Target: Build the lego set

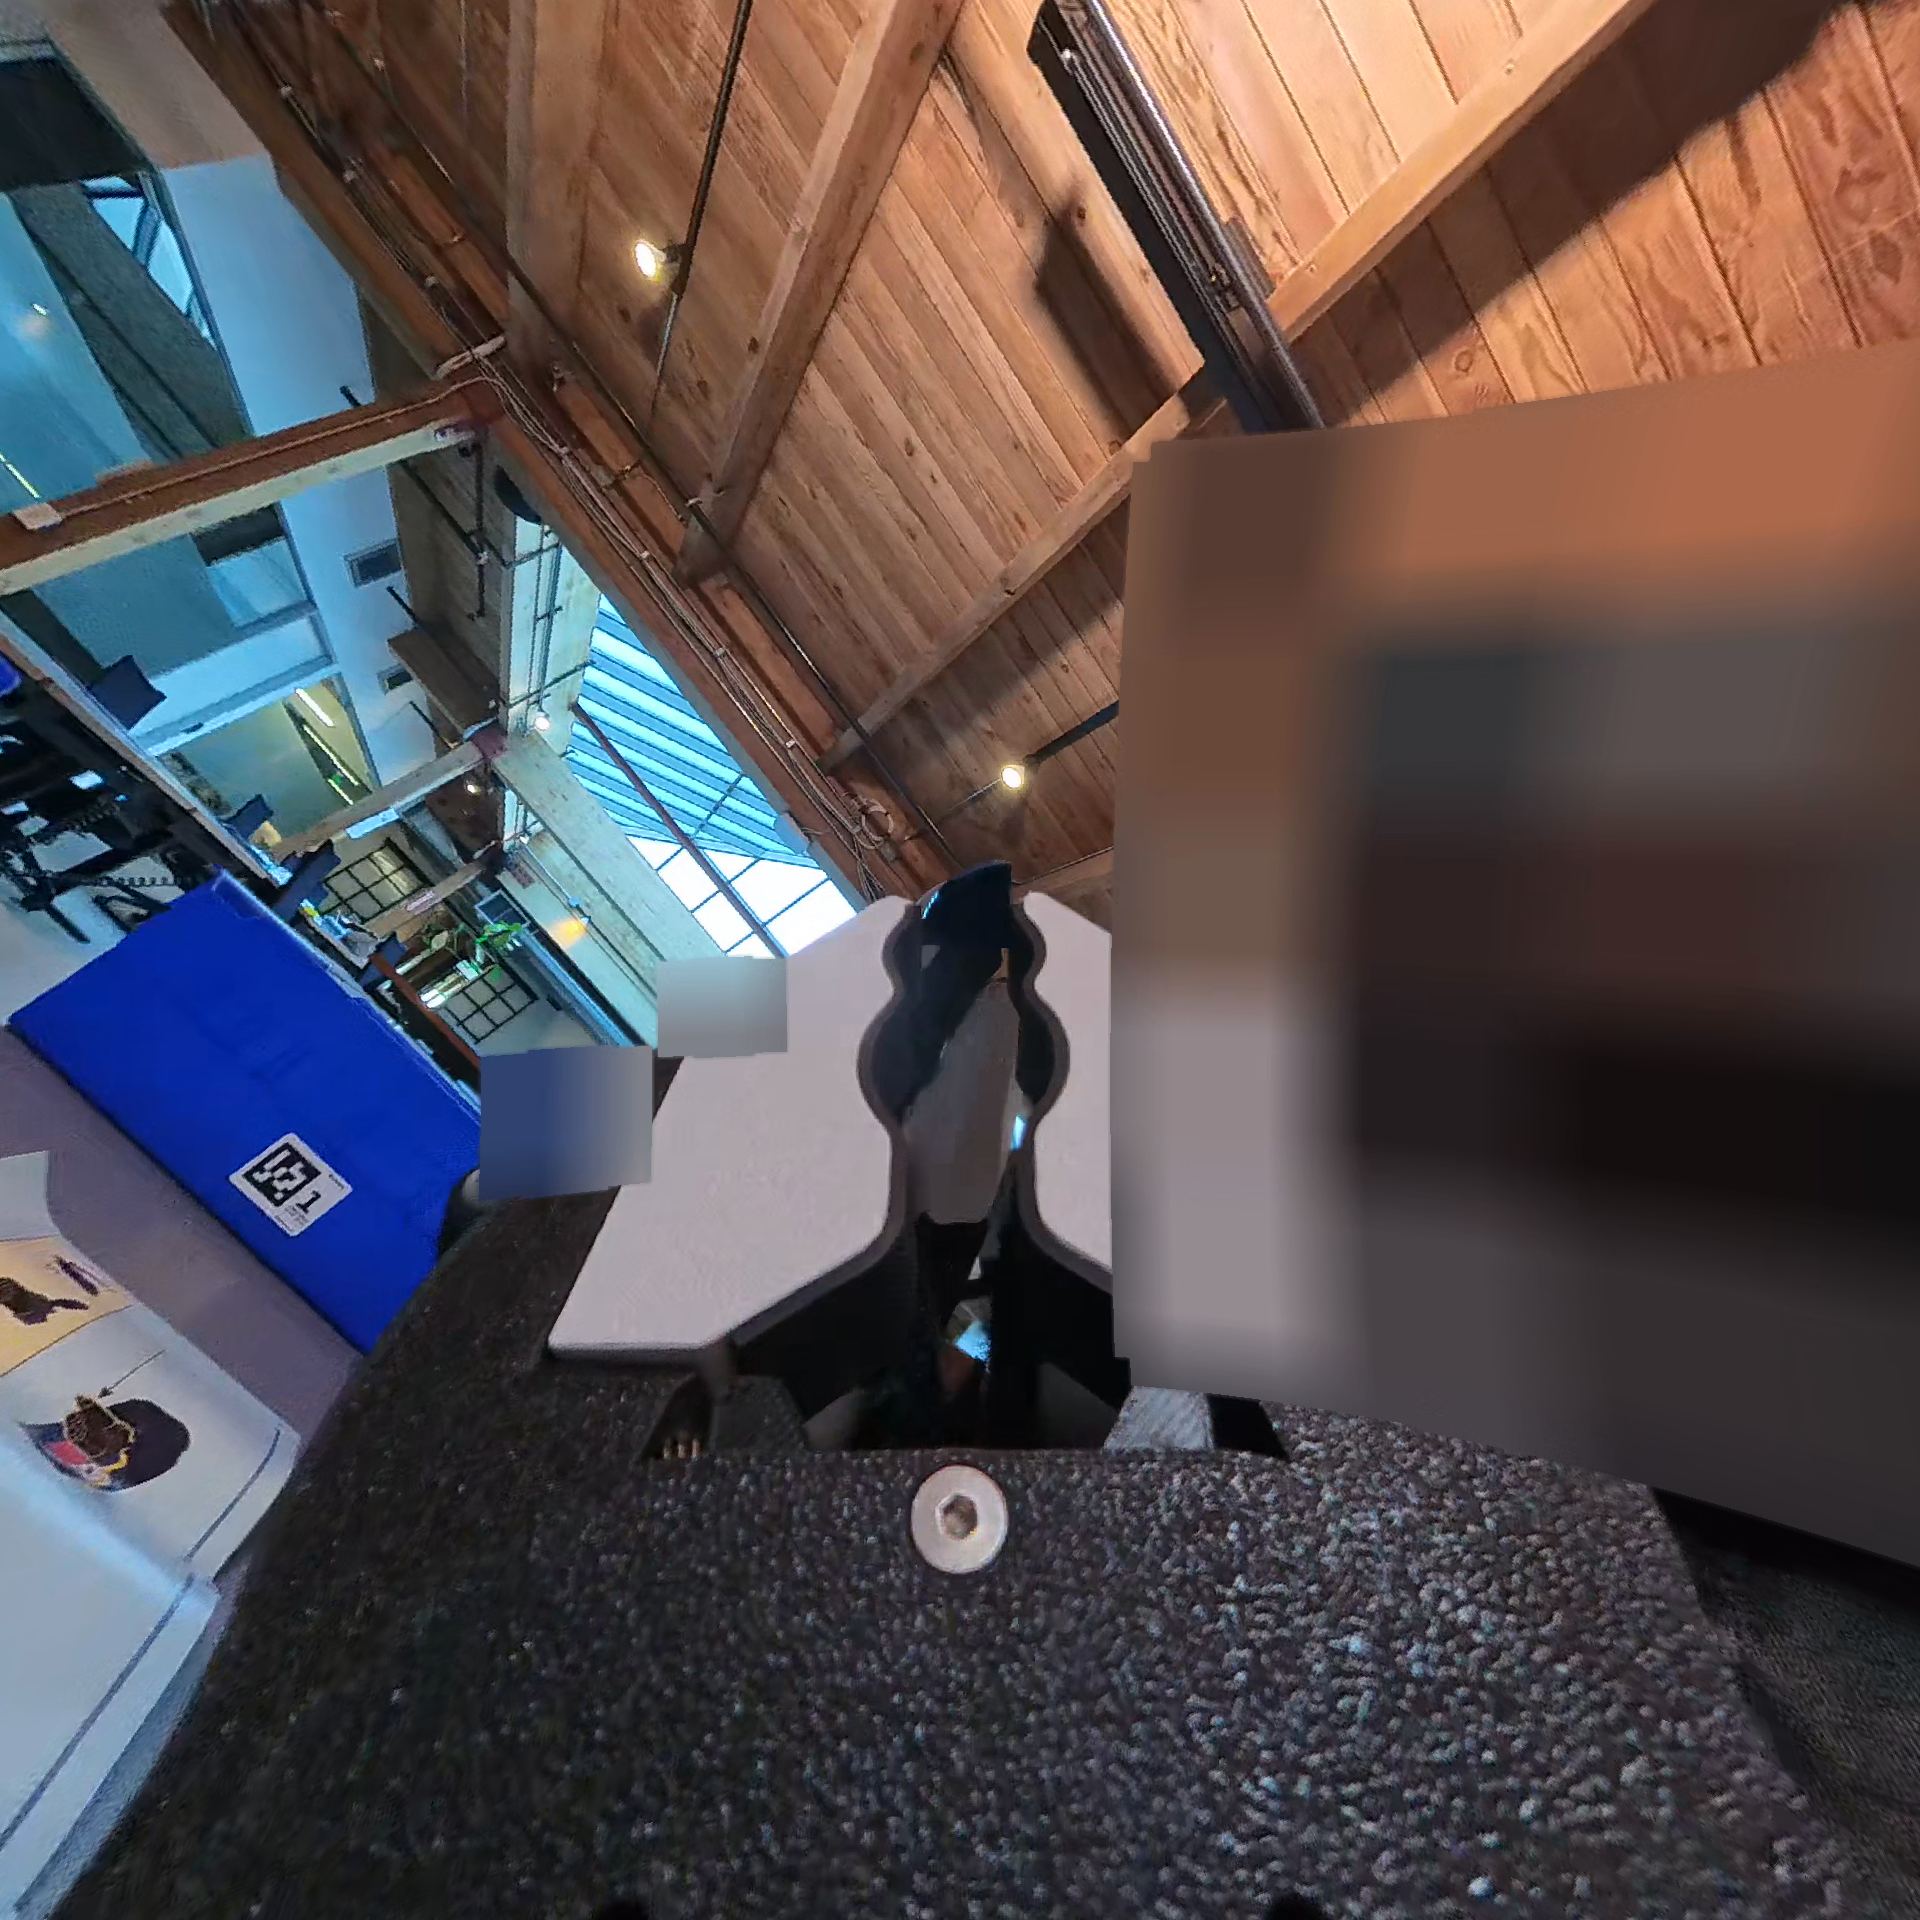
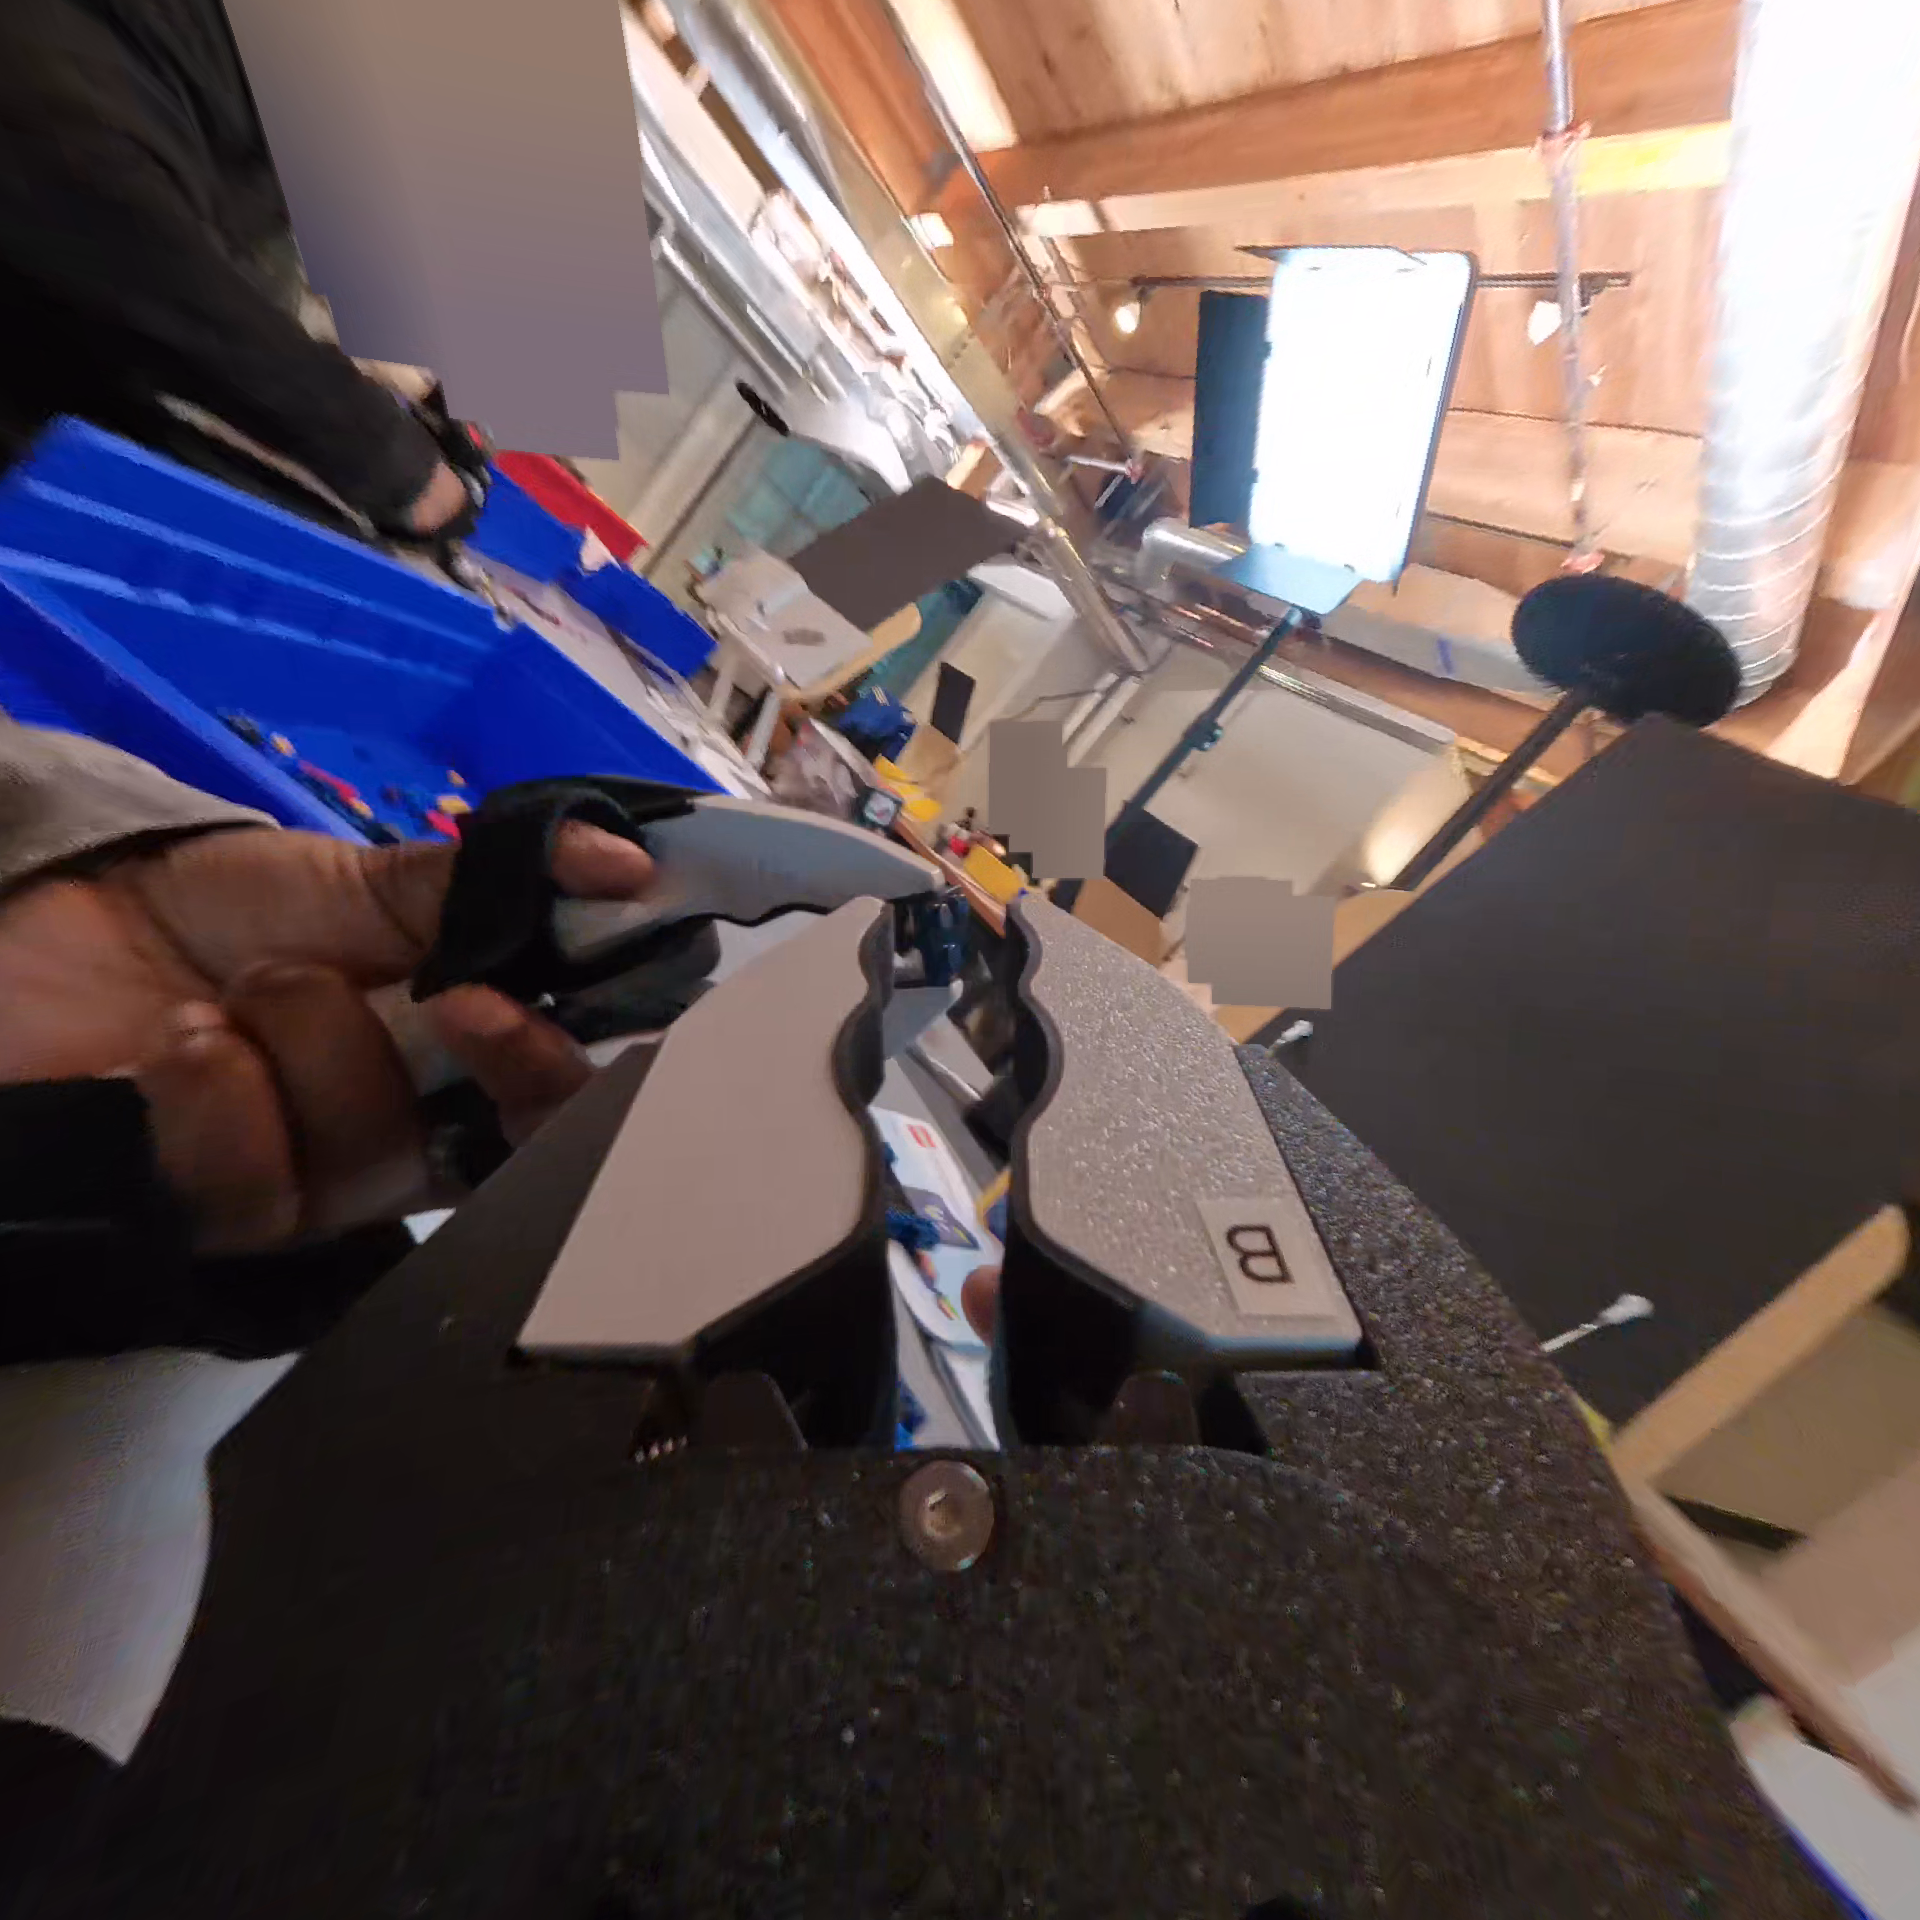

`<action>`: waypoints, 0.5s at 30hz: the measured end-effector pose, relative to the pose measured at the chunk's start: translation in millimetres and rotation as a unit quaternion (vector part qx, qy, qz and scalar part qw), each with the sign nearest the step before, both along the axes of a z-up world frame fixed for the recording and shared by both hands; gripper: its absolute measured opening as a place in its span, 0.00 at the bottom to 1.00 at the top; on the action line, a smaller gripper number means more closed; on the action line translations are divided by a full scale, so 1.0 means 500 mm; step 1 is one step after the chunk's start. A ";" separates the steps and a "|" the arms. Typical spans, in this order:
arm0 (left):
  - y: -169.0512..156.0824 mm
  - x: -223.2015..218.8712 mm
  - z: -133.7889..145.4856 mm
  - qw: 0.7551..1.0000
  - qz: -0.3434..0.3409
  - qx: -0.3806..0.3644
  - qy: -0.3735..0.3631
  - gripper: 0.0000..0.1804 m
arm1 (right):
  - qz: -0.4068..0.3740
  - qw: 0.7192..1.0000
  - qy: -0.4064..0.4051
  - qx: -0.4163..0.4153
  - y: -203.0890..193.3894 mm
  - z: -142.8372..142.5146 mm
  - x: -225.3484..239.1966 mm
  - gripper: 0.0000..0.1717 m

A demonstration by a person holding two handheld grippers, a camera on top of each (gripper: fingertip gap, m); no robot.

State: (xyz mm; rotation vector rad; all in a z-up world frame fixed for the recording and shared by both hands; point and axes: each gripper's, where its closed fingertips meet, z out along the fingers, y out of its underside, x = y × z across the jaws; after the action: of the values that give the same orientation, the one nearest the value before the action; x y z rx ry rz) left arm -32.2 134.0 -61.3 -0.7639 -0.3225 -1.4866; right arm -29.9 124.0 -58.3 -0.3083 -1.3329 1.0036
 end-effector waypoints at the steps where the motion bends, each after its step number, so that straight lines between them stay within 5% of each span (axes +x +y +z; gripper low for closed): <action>1: 0.003 0.001 -0.001 1.000 -0.004 0.001 -0.005 0.08 | -0.013 1.000 -0.009 0.016 0.002 -0.009 -0.006 0.11; 7: 0.019 0.010 -0.012 0.999 -0.017 -0.024 0.014 0.08 | -0.055 0.997 -0.020 0.043 0.025 -0.024 -0.012 0.03; 10: 0.021 -0.001 -0.030 0.988 0.031 -0.078 0.126 0.10 | -0.064 0.998 0.003 0.025 0.064 -0.002 0.007 0.03; 12: 0.021 -0.005 -0.068 0.948 0.084 -0.140 0.275 0.15 | -0.082 0.996 0.020 -0.023 0.120 0.026 0.031 0.03; 15: 0.020 -0.056 -0.160 0.806 0.176 -0.256 0.504 0.22 | -0.093 0.987 0.051 -0.119 0.202 0.061 0.076 0.03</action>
State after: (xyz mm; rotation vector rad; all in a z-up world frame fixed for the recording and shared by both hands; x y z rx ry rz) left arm -60.1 144.0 -141.5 -1.7071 -0.0235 -0.4734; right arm 7.9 225.2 -27.6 -0.5464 -1.0717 1.0075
